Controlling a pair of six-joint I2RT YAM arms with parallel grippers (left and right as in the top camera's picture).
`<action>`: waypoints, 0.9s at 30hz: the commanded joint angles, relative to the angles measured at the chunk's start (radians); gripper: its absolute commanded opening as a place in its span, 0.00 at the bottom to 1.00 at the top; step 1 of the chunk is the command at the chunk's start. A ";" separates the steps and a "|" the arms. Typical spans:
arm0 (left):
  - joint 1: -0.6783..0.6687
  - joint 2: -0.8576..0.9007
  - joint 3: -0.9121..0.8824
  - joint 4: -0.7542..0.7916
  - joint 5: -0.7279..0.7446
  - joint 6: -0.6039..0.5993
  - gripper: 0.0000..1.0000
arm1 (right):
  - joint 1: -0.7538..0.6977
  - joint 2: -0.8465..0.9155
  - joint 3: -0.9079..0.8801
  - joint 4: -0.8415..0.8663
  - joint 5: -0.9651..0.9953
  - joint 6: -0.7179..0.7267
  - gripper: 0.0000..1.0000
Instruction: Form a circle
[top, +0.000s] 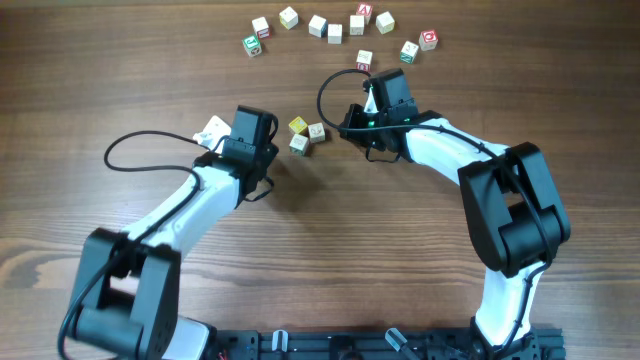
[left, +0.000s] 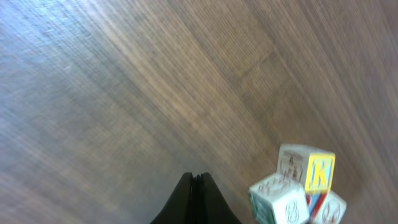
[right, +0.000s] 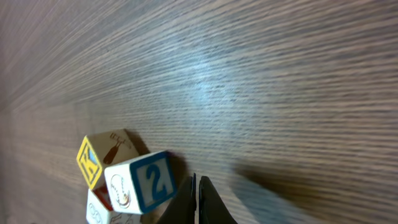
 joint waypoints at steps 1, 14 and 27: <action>0.002 0.087 0.002 0.053 -0.032 -0.058 0.04 | 0.000 -0.023 -0.003 0.007 0.049 -0.021 0.05; 0.005 0.101 0.002 0.258 0.061 0.008 0.04 | 0.005 -0.023 -0.003 0.008 0.071 -0.021 0.05; 0.006 0.181 0.002 0.392 0.169 0.008 0.04 | 0.005 -0.023 -0.003 0.007 0.071 -0.021 0.05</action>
